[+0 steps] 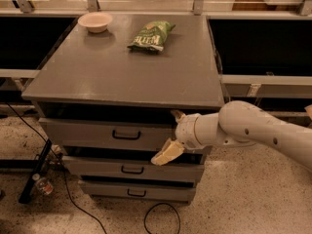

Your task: Open top drawer

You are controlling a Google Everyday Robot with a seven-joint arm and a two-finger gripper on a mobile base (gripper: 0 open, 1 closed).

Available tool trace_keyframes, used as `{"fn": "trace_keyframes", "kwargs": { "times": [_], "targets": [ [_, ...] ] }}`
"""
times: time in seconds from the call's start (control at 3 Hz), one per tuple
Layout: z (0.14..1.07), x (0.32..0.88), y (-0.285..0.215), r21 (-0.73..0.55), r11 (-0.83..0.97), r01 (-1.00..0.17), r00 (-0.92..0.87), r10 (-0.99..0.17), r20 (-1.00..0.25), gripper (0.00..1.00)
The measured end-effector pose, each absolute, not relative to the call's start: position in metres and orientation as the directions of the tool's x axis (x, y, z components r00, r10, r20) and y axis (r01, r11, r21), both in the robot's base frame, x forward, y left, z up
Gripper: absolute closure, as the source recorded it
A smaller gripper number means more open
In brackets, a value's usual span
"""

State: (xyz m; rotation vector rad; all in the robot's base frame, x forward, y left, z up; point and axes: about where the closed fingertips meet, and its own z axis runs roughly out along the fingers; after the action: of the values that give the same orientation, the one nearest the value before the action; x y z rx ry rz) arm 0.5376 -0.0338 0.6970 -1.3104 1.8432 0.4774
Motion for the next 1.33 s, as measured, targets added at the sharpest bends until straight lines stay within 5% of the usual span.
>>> {"fn": "trace_keyframes", "kwargs": {
  "times": [1.33],
  "targets": [
    [0.686, 0.532, -0.022, -0.153, 0.322, -0.934, -0.109, -0.667, -0.737, 0.00]
  ]
}}
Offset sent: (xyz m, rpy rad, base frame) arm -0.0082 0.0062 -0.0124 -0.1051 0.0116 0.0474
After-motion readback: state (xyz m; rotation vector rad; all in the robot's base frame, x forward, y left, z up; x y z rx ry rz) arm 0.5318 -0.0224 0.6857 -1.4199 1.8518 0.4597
